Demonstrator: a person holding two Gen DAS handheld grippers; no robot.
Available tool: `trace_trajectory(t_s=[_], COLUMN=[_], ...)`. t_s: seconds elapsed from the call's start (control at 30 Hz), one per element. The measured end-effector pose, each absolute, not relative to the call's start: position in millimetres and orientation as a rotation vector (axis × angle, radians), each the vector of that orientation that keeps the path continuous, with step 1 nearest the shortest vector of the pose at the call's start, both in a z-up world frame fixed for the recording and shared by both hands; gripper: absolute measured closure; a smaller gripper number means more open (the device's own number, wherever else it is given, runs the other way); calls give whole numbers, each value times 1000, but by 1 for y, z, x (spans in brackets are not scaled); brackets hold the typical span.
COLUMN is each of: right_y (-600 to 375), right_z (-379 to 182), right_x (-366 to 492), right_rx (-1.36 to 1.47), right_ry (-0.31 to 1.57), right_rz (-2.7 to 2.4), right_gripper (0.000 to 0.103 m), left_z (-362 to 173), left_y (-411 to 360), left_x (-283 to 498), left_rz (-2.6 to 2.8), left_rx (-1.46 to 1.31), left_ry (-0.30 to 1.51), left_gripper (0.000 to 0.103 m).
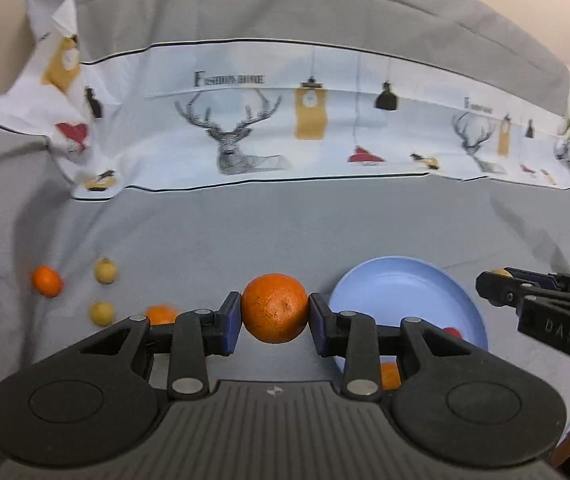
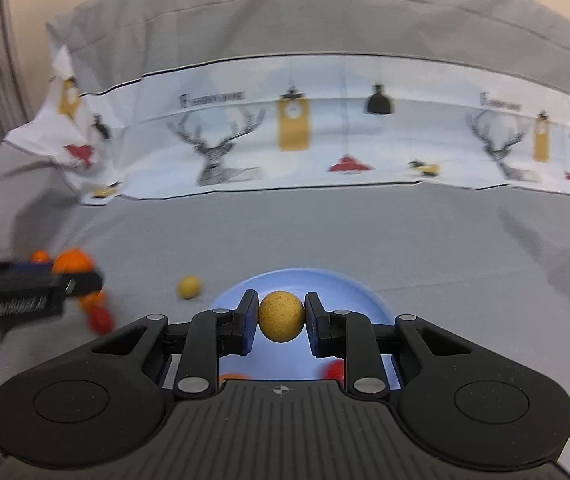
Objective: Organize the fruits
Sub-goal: 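Carry the held orange and yellow fruit over the blue plate with both tools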
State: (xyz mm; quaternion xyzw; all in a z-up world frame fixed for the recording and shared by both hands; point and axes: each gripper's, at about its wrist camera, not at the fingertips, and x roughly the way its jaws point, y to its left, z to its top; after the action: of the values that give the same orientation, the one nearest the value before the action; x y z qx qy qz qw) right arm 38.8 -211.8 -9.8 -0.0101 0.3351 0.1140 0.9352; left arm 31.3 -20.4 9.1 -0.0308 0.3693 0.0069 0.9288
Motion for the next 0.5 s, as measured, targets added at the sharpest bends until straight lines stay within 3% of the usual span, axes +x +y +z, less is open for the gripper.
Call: trace_trajectory(t_s=[0.5], right_y=[-241], right_z=[-35], right_x=[60], right_rx=[43], right_ry=[846], right_rz=[174], right_gripper=[77], left_z=[-19], left_y=[-52], left_x=[62], left_rz=[-130], left_rx=[-88], left_ry=[818], left_gripper=[64])
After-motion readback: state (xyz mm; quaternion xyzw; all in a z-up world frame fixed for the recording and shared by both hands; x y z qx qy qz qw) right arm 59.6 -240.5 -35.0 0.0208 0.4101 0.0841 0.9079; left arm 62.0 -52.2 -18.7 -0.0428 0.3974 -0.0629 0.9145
